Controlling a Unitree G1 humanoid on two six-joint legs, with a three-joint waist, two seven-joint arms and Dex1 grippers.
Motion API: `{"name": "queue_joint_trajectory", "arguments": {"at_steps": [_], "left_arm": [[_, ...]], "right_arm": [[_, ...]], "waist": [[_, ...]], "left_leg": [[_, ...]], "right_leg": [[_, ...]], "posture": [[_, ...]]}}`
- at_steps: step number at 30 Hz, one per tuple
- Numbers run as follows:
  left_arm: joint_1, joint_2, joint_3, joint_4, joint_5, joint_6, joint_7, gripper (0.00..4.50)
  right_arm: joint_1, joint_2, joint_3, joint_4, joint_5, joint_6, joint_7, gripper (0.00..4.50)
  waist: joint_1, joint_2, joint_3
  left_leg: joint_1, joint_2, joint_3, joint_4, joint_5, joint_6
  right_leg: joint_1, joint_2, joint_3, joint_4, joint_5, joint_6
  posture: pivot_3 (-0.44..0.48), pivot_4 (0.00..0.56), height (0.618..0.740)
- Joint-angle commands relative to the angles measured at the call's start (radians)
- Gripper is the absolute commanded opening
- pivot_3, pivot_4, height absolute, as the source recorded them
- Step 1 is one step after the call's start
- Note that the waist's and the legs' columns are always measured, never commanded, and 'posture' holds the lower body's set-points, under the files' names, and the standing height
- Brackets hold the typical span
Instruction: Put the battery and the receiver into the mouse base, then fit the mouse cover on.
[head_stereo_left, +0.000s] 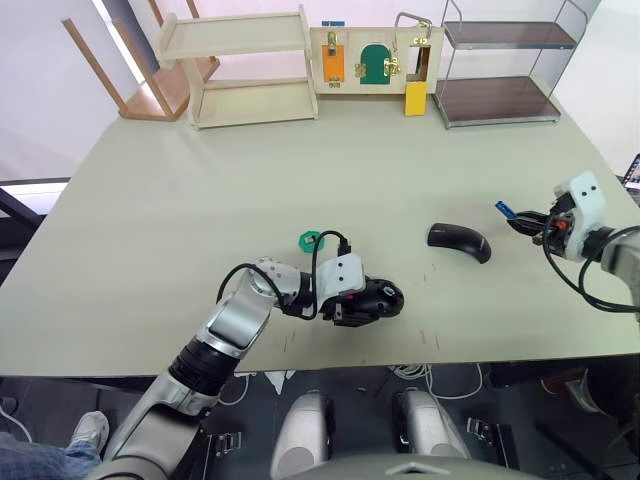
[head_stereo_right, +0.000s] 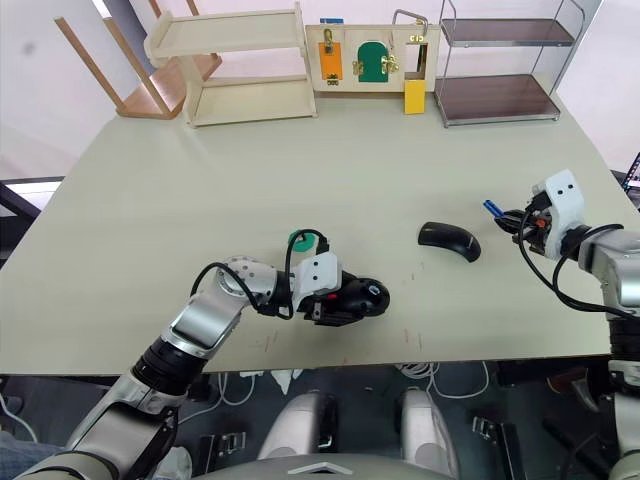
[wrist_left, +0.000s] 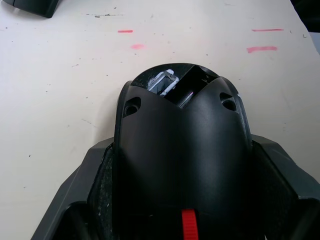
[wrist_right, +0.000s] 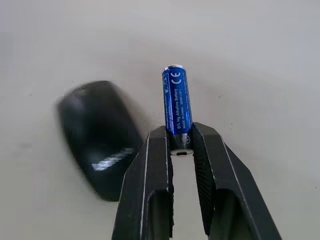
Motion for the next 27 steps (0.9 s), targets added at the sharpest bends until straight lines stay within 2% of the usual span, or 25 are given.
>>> {"name": "queue_joint_trajectory", "arguments": {"at_steps": [1, 8, 13, 27], "left_arm": [[0.017, 0.009, -0.036, -0.013, -0.002, 0.010, -0.018, 2.94], [0.014, 0.009, -0.038, -0.010, -0.005, 0.023, -0.018, 2.94], [0.012, 0.008, -0.039, -0.010, -0.004, 0.039, -0.015, 2.94], [-0.002, 0.009, -0.050, -0.008, 0.004, 0.056, -0.009, 2.94]], "right_arm": [[-0.007, -0.030, 0.003, -0.163, 0.100, 0.188, 0.011, 0.05], [-0.070, -0.055, 0.101, -0.393, 0.280, 0.586, -0.014, 0.05], [-0.107, 0.015, 0.141, -0.480, 0.348, 0.782, -0.084, 0.05], [-0.272, 0.044, 0.356, -0.300, 0.760, 0.811, -0.452, 0.05]], "waist": [[0.000, 0.000, 0.000], [0.000, 0.000, 0.000], [0.001, 0.000, 0.000], [0.000, 0.000, 0.000]], "left_leg": [[0.000, 0.000, 0.000, 0.000, 0.000, 0.000], [-0.001, 0.000, -0.001, 0.000, -0.001, 0.001], [-0.003, 0.000, -0.005, 0.000, -0.001, 0.002], [-0.009, 0.000, -0.013, 0.001, -0.001, 0.002]], "right_leg": [[0.000, 0.000, 0.000, 0.000, 0.000, 0.000], [-0.001, 0.000, 0.000, -0.003, 0.000, 0.000], [-0.001, 0.000, -0.001, -0.004, 0.000, 0.000], [-0.001, -0.001, -0.008, -0.008, 0.000, 0.000]], "posture": [[0.000, 0.150, 0.740], [0.000, 0.150, 0.740], [0.000, 0.150, 0.740], [0.000, 0.150, 0.740]]}}
